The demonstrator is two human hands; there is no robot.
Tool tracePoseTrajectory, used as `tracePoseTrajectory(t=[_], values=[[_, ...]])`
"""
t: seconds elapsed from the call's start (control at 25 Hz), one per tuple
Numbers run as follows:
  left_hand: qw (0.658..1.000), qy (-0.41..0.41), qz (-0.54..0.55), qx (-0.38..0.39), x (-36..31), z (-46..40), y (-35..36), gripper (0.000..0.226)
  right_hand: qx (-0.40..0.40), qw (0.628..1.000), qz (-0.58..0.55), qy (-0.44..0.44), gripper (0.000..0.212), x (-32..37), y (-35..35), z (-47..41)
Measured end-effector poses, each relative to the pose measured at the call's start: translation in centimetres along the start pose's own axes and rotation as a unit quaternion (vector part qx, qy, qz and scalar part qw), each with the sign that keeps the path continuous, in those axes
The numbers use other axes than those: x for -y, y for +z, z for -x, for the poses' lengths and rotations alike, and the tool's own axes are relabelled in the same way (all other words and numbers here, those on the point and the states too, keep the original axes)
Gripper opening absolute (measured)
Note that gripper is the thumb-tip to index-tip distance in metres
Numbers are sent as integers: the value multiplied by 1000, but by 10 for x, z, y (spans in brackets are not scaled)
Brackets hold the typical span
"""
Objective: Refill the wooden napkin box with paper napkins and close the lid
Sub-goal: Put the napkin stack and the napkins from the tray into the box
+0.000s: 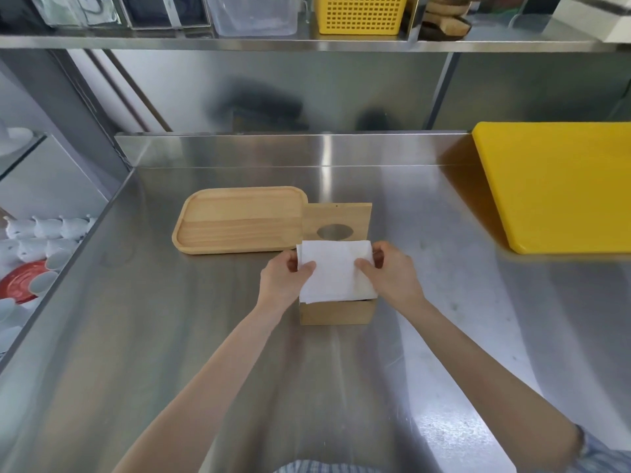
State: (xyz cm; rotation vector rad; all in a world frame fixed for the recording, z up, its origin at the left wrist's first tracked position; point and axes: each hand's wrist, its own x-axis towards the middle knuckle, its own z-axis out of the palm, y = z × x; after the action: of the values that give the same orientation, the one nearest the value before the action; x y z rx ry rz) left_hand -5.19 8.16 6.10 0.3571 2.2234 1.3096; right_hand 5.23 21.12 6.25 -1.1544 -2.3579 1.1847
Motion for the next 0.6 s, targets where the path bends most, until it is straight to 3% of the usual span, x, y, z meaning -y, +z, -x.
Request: tracePoseTrajectory(t=[0.16, 0.24, 0.44, 0.6], values=[[987, 77, -138, -33, 0, -7, 14, 7, 9, 994, 104, -19, 22, -2, 11, -9], [966, 111, -229, -40, 3, -11, 19, 12, 23, 981, 186, -42, 21, 0, 15, -11], [875, 187, -443, -61, 9, -17, 26, 22, 50, 944, 316, -76, 23, 5, 18, -11], [824, 221, -521, -36, 15, -20, 30, 24, 73, 923, 370, -72, 25, 5, 24, -14]])
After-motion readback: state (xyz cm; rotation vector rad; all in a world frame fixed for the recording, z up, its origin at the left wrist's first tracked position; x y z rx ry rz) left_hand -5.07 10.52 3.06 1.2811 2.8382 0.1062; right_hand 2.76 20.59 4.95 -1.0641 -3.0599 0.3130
